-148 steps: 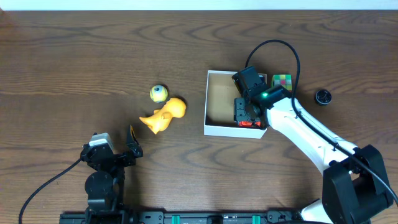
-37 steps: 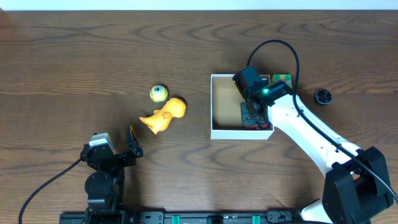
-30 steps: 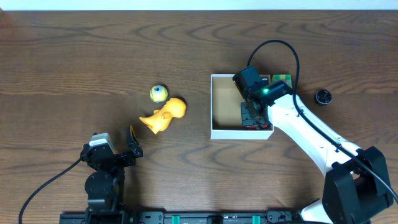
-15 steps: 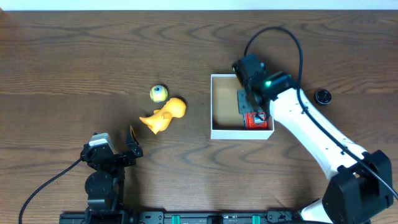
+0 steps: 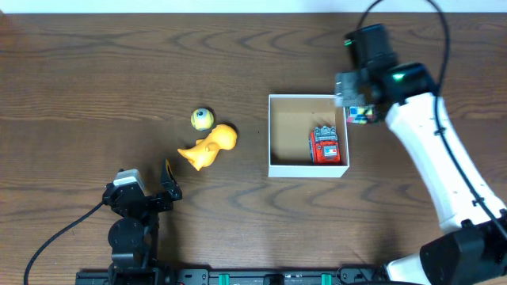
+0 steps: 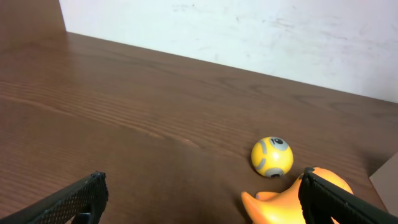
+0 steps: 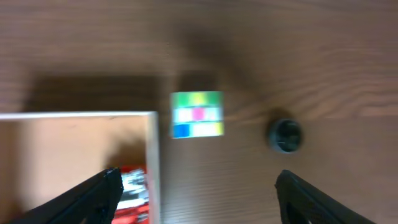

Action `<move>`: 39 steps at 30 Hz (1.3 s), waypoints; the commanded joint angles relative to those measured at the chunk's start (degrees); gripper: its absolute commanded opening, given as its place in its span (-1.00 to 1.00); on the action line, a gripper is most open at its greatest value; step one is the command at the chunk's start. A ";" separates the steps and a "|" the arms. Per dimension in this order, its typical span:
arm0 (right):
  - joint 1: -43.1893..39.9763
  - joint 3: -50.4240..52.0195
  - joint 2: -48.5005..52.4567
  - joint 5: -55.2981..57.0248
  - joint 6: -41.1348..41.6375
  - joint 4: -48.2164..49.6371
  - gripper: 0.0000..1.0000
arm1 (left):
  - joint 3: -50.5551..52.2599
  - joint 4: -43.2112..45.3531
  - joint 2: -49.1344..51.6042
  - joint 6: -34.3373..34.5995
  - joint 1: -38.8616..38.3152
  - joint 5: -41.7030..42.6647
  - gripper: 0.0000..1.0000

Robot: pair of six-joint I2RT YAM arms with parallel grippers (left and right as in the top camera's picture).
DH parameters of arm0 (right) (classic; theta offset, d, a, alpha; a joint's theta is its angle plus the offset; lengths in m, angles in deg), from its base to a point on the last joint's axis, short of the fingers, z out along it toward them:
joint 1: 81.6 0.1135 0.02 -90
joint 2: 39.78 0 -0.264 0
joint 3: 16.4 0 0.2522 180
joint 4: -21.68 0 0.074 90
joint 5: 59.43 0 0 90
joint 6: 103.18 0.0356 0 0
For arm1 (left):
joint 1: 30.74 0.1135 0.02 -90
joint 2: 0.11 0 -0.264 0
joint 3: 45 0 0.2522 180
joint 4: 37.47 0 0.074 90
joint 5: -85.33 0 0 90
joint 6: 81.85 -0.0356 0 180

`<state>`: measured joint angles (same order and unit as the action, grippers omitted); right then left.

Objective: Pack container
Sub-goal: 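Move the right gripper to the Rubik's cube beside the box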

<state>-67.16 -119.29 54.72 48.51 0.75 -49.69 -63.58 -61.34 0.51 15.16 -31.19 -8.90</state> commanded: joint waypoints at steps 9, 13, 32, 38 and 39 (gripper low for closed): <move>-7.41 1.22 0.02 1.09 -8.87 7.34 0.76 | 1.64 -0.46 -0.35 -0.98 -0.13 0.55 0.96; -8.17 1.29 1.64 -3.39 -8.87 7.96 0.76 | 1.64 -0.46 -0.35 -0.98 -0.13 0.55 0.96; -8.52 1.60 15.21 -9.18 -9.38 7.93 0.77 | 1.64 -0.46 -0.35 -0.98 -0.13 0.55 0.96; -8.81 1.60 16.48 -9.66 -9.40 8.74 0.80 | 1.64 -0.46 -0.35 -0.98 -0.13 0.55 0.96; -8.81 1.62 16.98 -9.94 -9.88 8.94 0.80 | 1.64 -0.46 -0.35 -0.98 -0.13 0.55 0.96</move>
<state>-75.53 -117.80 70.13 39.33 -7.82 -41.14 -63.58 -61.34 0.51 15.16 -31.19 -8.90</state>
